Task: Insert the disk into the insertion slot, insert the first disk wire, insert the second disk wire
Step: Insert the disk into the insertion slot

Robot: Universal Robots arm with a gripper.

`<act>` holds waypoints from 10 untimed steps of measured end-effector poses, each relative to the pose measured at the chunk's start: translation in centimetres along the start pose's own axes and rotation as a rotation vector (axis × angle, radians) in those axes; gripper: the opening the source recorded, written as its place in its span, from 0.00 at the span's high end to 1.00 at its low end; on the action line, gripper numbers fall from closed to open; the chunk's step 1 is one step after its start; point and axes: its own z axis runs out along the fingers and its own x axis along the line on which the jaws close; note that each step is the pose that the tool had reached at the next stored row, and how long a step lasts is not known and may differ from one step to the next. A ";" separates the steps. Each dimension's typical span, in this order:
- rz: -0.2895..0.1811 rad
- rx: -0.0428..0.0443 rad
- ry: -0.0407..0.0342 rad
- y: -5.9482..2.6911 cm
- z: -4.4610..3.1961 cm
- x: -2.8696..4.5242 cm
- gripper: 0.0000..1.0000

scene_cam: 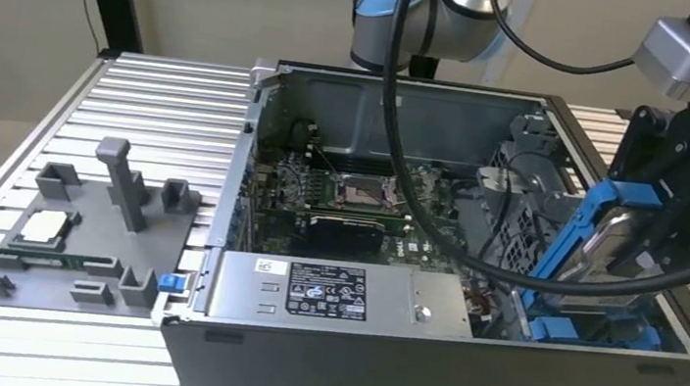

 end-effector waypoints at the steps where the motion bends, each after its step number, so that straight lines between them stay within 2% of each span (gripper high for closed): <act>1: 0.001 -0.0052 0.0007 0.00 -0.15 -0.01 1.00; 3: 0.001 -0.0138 0.0008 -0.12 -0.19 -0.02 1.00; 10: 0.001 -0.0184 -0.0053 -1.01 0.24 -0.01 1.00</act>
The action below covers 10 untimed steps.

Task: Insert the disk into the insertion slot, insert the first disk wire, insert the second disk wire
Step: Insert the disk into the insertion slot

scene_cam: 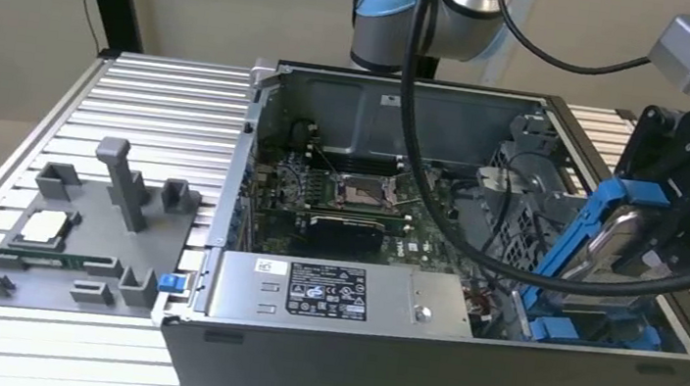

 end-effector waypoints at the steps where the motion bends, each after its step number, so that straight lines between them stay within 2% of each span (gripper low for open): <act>1: 0.000 -0.0008 -0.0031 -0.17 0.16 0.00 1.00; 6: 0.000 -0.0103 -0.0074 -0.45 0.30 0.01 1.00; 10: 0.001 -0.0310 -0.0078 -0.51 -0.19 -0.01 1.00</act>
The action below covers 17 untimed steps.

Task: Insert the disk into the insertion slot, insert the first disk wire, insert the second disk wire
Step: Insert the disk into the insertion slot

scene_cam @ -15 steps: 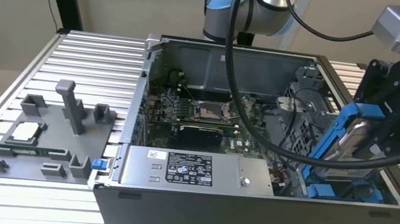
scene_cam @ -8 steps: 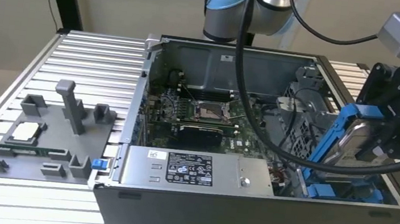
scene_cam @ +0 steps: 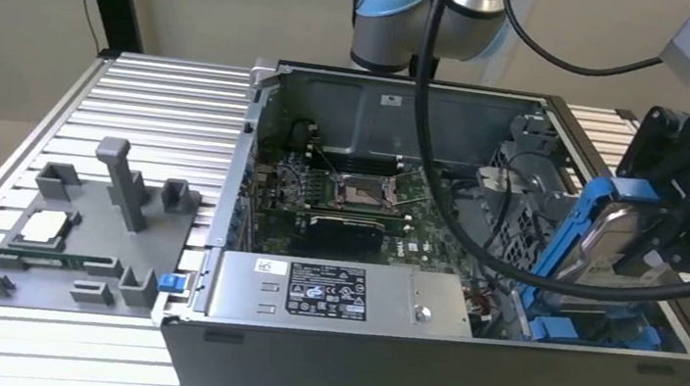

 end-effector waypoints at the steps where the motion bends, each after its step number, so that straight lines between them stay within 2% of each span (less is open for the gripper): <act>1: 0.000 -0.0049 0.0003 0.00 -0.23 -0.03 1.00; 4: 0.001 -0.0196 0.0008 -0.07 -0.58 -0.05 1.00; 8: 0.001 -0.0198 0.0007 -0.09 -0.58 -0.05 1.00; 11: 0.001 -0.0200 0.0008 -0.45 -0.61 -0.05 1.00; 15: 0.002 -0.0216 0.0033 -0.59 -0.62 -0.06 1.00; 17: 0.003 -0.0351 0.0091 -0.67 -0.70 -0.07 1.00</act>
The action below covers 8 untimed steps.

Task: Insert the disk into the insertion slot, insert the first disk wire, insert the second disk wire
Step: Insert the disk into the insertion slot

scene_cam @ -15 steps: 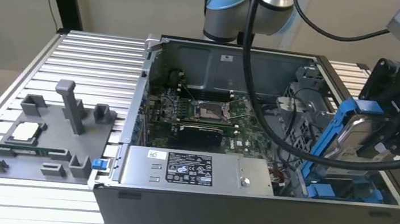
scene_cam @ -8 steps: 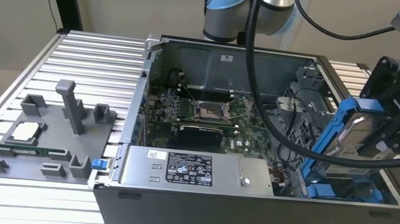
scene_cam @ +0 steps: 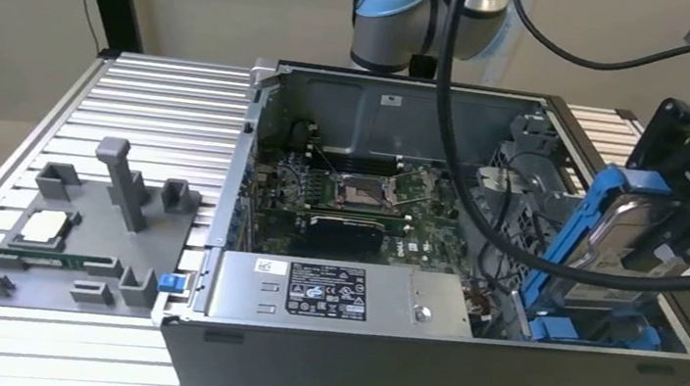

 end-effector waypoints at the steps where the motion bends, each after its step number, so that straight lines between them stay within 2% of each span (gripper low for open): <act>1: 0.001 -0.0072 0.0027 -0.08 -0.08 0.00 1.00; 4: 0.002 -0.0281 0.0041 -0.86 -0.30 -0.03 1.00; 5: 0.003 -0.0392 0.0044 -1.04 -0.33 -0.04 1.00; 8: 0.006 -0.0825 0.0050 -1.11 -0.34 -0.03 1.00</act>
